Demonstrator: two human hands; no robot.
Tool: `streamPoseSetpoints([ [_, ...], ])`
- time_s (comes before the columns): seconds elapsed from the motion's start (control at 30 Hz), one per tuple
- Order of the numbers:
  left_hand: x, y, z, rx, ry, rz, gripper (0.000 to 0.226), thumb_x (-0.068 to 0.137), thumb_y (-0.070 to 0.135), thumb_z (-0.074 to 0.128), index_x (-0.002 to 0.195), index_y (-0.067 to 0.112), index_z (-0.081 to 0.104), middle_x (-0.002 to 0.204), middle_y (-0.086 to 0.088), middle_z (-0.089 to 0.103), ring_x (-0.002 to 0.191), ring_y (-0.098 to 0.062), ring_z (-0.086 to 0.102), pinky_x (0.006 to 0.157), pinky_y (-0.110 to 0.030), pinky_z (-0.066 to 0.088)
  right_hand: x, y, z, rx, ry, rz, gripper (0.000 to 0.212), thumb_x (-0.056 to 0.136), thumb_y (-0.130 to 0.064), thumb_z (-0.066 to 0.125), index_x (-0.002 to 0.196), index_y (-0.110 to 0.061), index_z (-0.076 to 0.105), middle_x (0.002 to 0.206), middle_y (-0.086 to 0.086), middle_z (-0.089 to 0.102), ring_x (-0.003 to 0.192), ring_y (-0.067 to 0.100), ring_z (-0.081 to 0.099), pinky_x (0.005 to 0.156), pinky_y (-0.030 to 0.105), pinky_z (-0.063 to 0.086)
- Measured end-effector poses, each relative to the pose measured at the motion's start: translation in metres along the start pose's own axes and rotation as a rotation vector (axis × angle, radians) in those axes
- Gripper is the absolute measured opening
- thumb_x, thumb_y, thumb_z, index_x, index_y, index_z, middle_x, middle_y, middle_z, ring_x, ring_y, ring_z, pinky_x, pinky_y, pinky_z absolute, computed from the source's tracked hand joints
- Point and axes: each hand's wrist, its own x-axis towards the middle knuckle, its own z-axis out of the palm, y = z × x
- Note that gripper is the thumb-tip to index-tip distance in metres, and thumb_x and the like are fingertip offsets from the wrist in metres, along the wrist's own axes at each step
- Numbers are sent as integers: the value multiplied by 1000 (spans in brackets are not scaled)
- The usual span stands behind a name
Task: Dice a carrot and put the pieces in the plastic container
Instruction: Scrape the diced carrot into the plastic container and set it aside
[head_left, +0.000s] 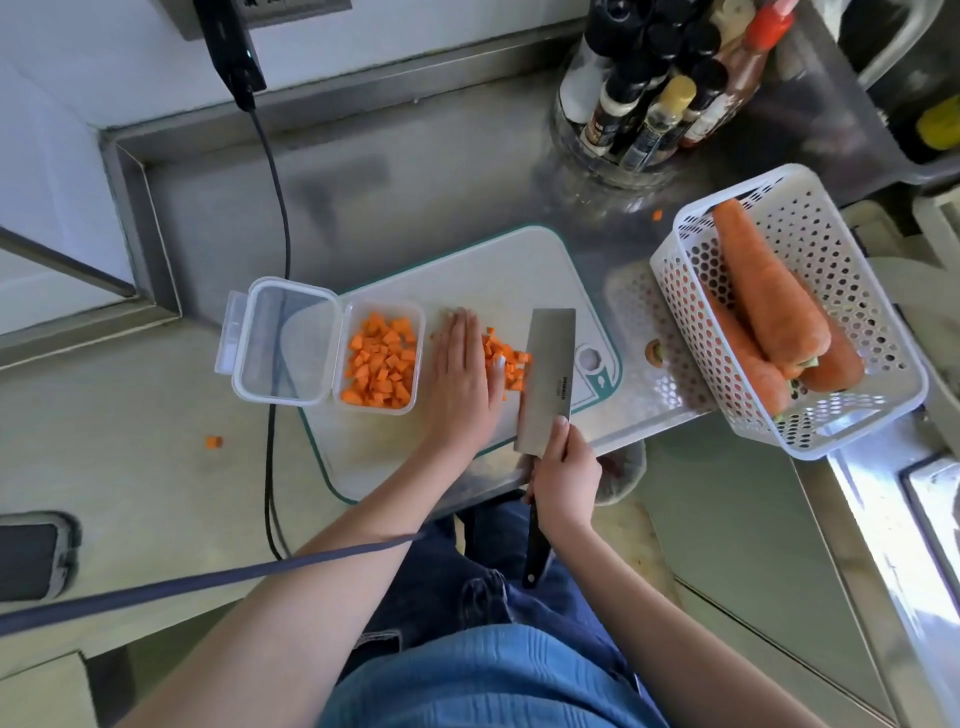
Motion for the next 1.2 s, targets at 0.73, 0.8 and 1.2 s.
streamPoseSetpoints([
  [0.73,13,31,-21,-279,164,211,40,94,8,43,132,0,49,139,-15,47,134,-18,31,113,-15,18,-20,-52,16,102,-37,-160,40,104,-29,34,76,-5,51,62,1,54,52,7,44,46,15,34],
  [0.8,15,29,-34,-274,197,201,40,94,9,41,132,0,49,139,-16,47,134,-20,31,114,-21,20,-27,-63,16,115,-68,-190,41,104,-28,34,75,-5,51,60,0,53,47,3,45,43,15,33],
  [1.2,0,-25,-84,-173,300,3,42,96,16,37,134,2,47,140,-14,46,136,-15,27,114,-23,19,-58,-95,51,91,-387,-266,38,105,-25,29,84,-4,54,61,5,54,37,-1,48,37,12,33],
])
